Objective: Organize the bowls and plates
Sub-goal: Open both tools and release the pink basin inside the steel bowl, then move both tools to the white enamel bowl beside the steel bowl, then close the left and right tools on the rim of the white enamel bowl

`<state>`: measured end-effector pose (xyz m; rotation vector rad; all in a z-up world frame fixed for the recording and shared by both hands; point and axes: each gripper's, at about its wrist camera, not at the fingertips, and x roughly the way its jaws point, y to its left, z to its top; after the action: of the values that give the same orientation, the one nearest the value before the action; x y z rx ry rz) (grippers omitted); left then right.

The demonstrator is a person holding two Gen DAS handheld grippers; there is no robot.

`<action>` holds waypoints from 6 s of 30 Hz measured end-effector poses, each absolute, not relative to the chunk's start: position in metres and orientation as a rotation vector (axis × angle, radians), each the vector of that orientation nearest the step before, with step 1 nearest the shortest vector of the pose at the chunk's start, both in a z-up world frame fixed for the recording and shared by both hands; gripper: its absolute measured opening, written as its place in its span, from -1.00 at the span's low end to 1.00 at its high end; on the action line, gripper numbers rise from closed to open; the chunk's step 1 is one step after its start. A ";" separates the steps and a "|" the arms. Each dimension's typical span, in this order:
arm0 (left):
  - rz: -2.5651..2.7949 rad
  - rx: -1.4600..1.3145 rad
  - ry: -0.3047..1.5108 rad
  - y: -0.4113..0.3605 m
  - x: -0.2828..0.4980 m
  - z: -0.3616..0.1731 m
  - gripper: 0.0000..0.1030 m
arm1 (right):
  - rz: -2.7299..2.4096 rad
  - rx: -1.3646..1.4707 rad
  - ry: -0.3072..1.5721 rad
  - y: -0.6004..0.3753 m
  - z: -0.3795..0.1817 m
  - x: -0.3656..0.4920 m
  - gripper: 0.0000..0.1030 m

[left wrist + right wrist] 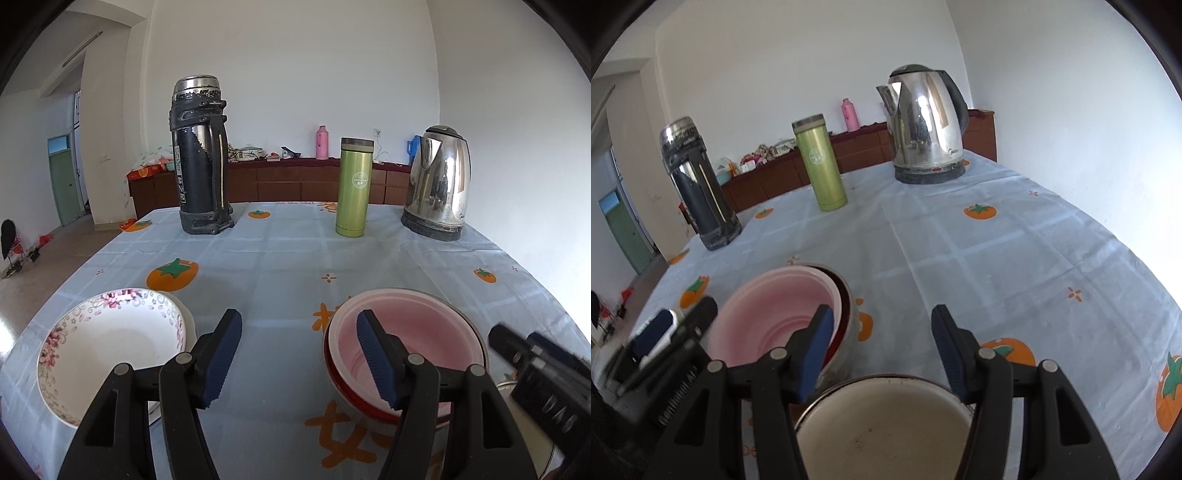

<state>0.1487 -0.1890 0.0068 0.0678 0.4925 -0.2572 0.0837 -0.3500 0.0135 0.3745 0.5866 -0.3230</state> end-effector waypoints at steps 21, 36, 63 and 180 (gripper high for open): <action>-0.220 0.031 0.505 -0.165 0.108 0.001 0.30 | -0.318 0.379 0.401 -0.350 0.036 0.055 0.11; -0.242 0.057 0.495 -0.170 0.101 -0.002 0.30 | -0.430 0.353 0.365 -0.372 0.030 0.016 0.11; -0.337 0.100 0.524 -0.191 0.078 -0.001 0.30 | -0.472 0.325 0.423 -0.363 0.017 -0.045 0.14; -0.669 0.003 0.717 -0.217 0.076 -0.007 -0.77 | -0.264 0.476 0.578 -0.356 -0.006 -0.022 -0.10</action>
<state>0.0764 -0.2171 -0.0070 0.0026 0.7168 -0.6688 -0.0218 -0.3555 -0.0063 0.4758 0.5784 -0.2640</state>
